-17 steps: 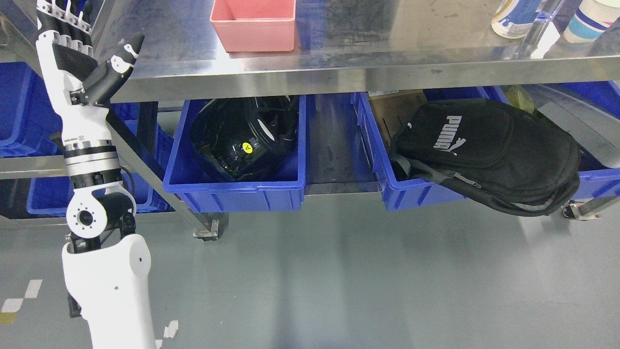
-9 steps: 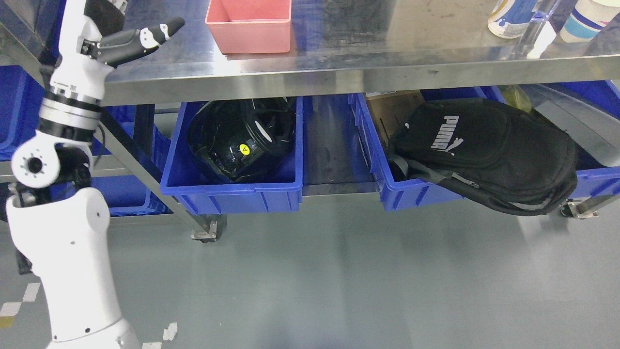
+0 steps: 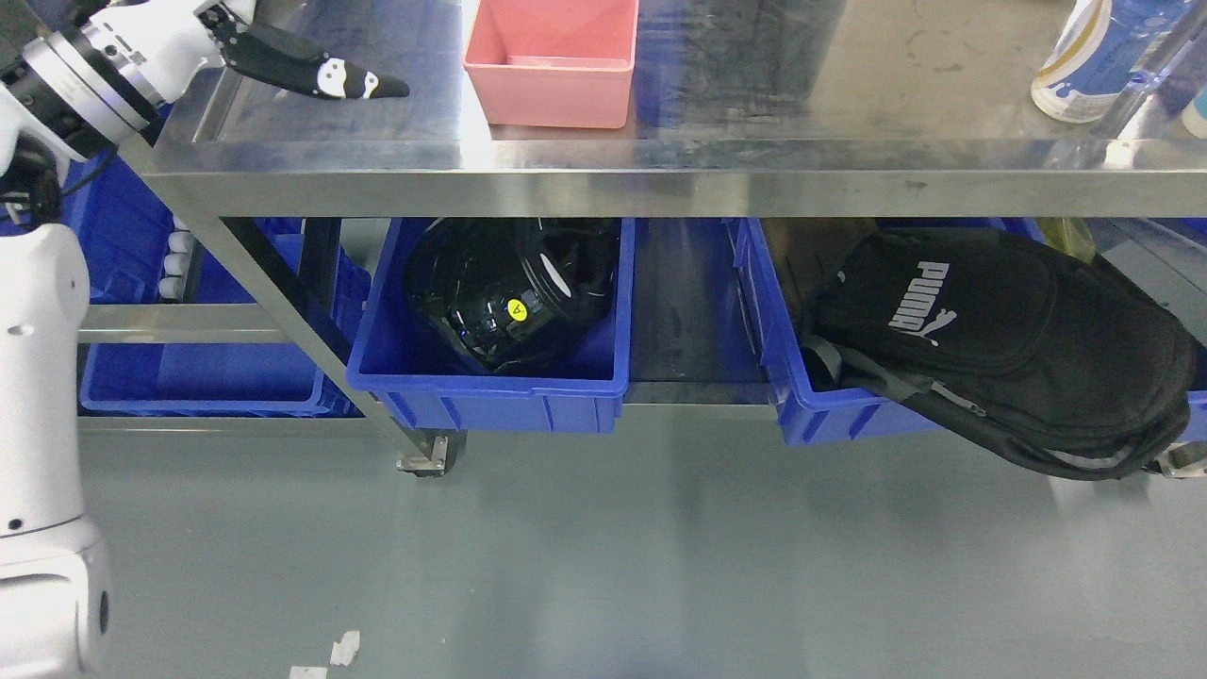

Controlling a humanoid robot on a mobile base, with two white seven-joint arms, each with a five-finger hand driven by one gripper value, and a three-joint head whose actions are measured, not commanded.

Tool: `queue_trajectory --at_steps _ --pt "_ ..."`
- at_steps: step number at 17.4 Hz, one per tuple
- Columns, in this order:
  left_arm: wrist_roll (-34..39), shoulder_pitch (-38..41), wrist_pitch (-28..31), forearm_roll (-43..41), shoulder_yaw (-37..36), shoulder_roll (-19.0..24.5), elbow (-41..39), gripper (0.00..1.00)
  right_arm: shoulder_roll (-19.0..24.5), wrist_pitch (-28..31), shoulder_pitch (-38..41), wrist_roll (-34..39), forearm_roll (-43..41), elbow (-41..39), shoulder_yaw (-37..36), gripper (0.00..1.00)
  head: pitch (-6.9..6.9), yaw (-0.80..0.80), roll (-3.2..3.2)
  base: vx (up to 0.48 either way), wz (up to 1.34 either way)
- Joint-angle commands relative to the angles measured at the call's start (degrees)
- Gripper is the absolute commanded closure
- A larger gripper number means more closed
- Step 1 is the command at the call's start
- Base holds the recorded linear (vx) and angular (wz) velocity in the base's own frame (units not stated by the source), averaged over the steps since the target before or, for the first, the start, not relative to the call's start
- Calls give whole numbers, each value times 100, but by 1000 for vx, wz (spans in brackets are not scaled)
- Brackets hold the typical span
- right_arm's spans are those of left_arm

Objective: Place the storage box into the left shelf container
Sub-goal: 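Close the left hand fingers over the rim of the pink box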

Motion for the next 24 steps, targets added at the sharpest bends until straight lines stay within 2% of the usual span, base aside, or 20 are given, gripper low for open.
queue_trajectory --at_steps 1,6,11,17,20,24 --pt "-196 -948 -35 -270 -2131 385 1052 4 -100 2 -34 25 -9 -100 -17 0 0 0 0 41 -76" --pt "-205 -1205 -8 -471 -2643 271 1368 5 -100 2 -34 34 -9 -100 -17 0 0 0 0 12 -67" --pt "-197 -1363 -17 -753 -2643 -256 1781 5 -100 2 -34 34 -9 -100 -17 0 0 0 0 -5 13" --pt "-197 -1662 -61 -1298 -2555 -977 2783 5 -100 2 -34 34 -9 -100 -17 0 0 0 0 0 0" --pt "-197 -1776 -70 -1298 -2555 -1179 2854 5 -100 2 -34 25 -9 -100 -17 0 0 0 0 0 0" --pt "-197 -2285 -70 -1289 -2555 -1206 2924 5 -100 2 -34 34 -9 -100 -17 0 0 0 0 0 0"
